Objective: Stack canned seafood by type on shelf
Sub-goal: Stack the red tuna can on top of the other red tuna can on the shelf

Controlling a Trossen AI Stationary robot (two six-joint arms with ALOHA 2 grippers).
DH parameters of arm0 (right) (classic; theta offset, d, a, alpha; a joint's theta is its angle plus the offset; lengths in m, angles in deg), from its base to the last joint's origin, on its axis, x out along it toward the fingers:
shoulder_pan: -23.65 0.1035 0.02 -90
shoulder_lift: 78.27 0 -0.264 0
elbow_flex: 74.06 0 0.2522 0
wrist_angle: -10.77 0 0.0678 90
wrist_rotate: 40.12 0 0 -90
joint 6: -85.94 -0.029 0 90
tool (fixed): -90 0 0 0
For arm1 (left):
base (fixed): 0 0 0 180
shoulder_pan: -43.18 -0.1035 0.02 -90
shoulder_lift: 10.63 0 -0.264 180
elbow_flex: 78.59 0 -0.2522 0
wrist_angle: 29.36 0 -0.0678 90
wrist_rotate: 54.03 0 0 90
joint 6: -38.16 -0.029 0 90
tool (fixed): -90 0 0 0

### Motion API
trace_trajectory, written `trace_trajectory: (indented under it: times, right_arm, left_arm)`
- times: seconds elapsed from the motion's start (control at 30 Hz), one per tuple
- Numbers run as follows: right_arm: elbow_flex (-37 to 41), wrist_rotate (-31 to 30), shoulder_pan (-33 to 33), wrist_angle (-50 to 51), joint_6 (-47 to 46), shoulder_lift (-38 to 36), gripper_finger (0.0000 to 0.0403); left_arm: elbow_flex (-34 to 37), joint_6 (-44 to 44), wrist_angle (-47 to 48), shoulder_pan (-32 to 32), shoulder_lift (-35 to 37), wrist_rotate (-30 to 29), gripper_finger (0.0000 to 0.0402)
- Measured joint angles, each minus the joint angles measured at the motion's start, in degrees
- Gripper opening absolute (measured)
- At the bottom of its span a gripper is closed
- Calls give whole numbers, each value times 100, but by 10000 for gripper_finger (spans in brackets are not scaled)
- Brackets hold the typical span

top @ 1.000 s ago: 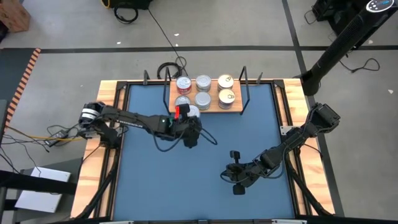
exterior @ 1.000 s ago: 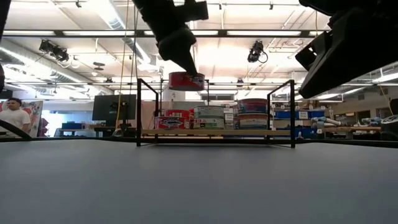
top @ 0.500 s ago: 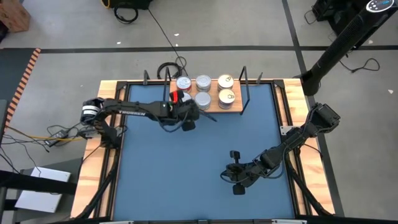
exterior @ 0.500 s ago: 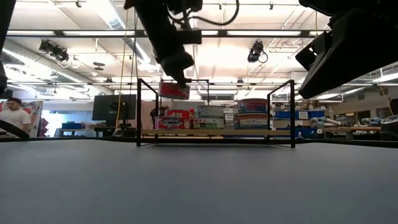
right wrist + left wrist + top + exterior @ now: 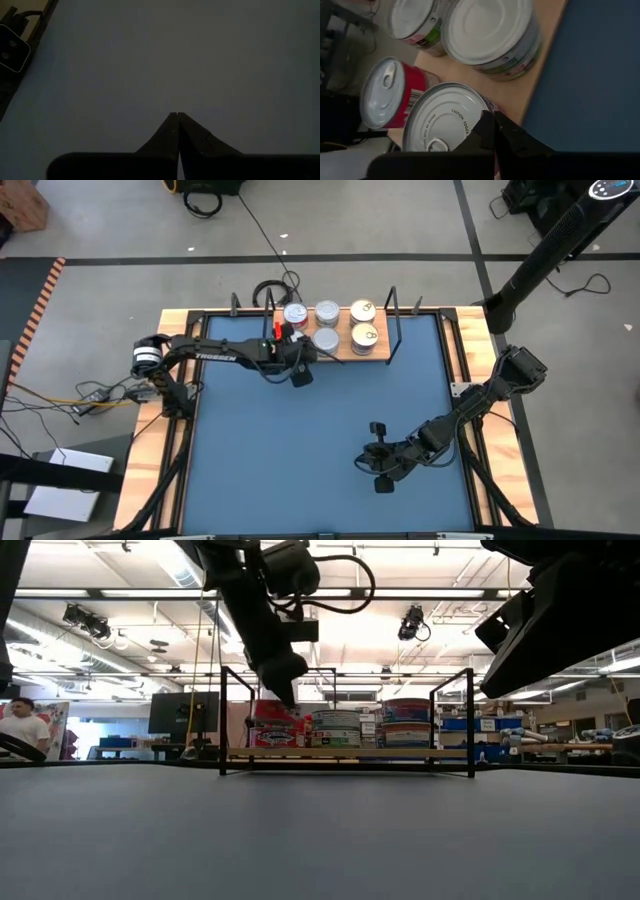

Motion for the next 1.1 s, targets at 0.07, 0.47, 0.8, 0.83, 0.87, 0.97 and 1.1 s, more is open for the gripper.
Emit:
trace_trajectory:
  times: [0.07,0.47,0.8,0.83,0.87,0.97,1.1]
  right_arm:
    - [0,0,0,0,0,1,10]
    - [0,-2,-3,-2,0,0,13]
    - [0,-3,-2,-4,0,0,17]
    - [0,-3,-3,-2,0,0,18]
    - [0,-2,-1,-2,0,2,18]
    - [0,-2,-1,-3,0,0,14]
    - [0,-3,-1,-4,0,0,11]
  left_arm:
    - [16,2,-17,-23,0,104,0]
    - [18,26,-167,-85,-14,167,0]
    - [17,15,10,-81,-15,167,13]
    - [16,14,14,-81,-15,171,17]
    - [16,4,13,-81,-15,179,22]
    - [16,-4,-11,-81,-15,194,38]
    - [16,-20,-11,-78,-15,214,65]
